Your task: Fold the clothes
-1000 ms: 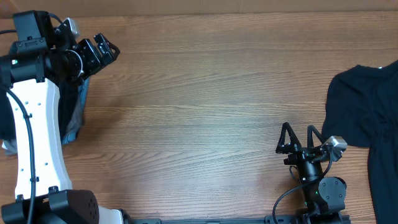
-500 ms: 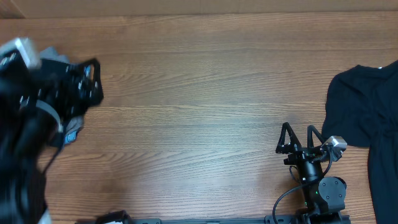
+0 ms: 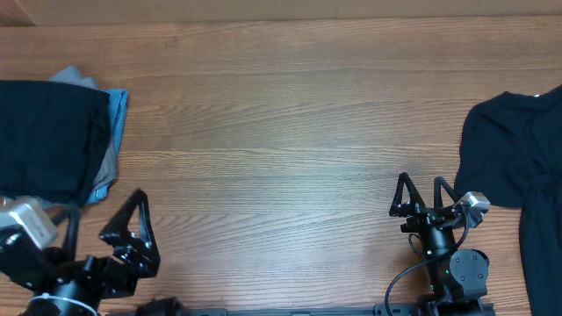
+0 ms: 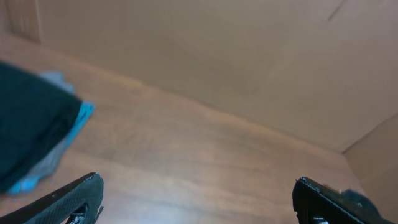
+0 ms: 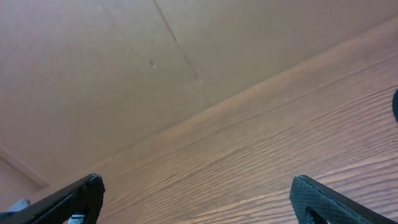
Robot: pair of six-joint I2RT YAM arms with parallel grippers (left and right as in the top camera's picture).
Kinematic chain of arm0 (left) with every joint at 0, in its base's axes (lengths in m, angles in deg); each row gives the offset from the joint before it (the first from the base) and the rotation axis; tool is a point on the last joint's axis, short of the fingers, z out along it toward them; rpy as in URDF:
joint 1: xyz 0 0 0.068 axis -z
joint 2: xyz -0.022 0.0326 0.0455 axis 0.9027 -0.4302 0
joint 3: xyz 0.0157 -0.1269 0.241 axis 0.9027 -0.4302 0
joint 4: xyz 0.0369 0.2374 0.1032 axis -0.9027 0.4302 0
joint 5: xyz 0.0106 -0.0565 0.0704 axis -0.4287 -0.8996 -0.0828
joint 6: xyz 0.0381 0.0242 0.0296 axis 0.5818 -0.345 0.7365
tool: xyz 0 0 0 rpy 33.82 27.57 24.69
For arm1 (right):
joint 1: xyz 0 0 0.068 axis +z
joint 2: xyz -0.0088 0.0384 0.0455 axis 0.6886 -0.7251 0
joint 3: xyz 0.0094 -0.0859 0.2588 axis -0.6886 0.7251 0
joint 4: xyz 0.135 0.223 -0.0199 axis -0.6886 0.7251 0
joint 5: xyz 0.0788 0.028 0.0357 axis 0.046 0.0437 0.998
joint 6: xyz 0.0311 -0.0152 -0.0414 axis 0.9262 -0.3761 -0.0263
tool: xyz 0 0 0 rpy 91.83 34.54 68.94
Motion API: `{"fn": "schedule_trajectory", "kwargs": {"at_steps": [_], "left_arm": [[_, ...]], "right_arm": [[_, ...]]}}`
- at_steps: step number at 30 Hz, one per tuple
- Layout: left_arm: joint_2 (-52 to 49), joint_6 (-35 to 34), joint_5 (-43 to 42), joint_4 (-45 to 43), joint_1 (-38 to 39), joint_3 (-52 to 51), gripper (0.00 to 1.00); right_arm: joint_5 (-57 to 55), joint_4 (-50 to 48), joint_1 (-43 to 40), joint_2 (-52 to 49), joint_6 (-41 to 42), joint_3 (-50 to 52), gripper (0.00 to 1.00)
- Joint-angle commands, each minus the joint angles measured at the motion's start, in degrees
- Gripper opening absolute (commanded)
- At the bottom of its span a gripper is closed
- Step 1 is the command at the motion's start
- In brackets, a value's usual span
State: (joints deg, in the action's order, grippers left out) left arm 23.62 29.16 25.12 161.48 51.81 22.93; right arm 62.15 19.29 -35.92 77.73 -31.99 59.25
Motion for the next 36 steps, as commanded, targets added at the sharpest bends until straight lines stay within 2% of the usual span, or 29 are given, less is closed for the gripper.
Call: {"fn": "schedule_trajectory", "kwargs": {"at_steps": [1, 6, 14, 23, 26, 31, 32, 33, 36], "left_arm": [[1.22, 0.15, 1.11, 4.46, 0.37, -1.03, 1.0], [7.65, -0.04, 1.11, 6.69, 0.37, -8.13, 1.0], [19.39, -0.22, 1.16, 6.01, 0.37, -26.29, 1.0], [27.71, -1.05, 0.63, 4.59, 0.39, -44.5, 1.0], [30.25, -6.05, 0.68, -1.2, 0.37, -50.16, 1.0], [33.73, -11.19, 0.0, -18.62, 0.42, -60.17, 1.0], [34.4, -11.17, -0.79, -22.82, 0.42, -62.4, 1.0], [35.67, -11.15, -1.97, -30.73, 0.44, -66.55, 1.0], [37.22, -11.15, -2.29, -42.99, 1.05, -72.87, 1.0]], "right_arm": [[-0.15, -0.2, 0.07, 0.68, -0.11, 0.59, 1.0], [-0.15, -0.2, 0.07, 0.68, -0.11, 0.59, 1.0], [-0.15, -0.2, 0.07, 0.68, -0.11, 0.59, 1.0], [-0.15, -0.2, 0.07, 0.68, -0.11, 0.59, 1.0], [-0.15, -0.2, 0.07, 0.68, -0.11, 0.59, 1.0], [-0.15, -0.2, 0.07, 0.68, -0.11, 0.59, 1.0], [-0.15, -0.2, 0.07, 0.68, -0.11, 0.59, 1.0], [-0.15, -0.2, 0.07, 0.68, -0.11, 0.59, 1.0], [-0.15, -0.2, 0.07, 0.68, -0.11, 0.59, 1.0]]}}
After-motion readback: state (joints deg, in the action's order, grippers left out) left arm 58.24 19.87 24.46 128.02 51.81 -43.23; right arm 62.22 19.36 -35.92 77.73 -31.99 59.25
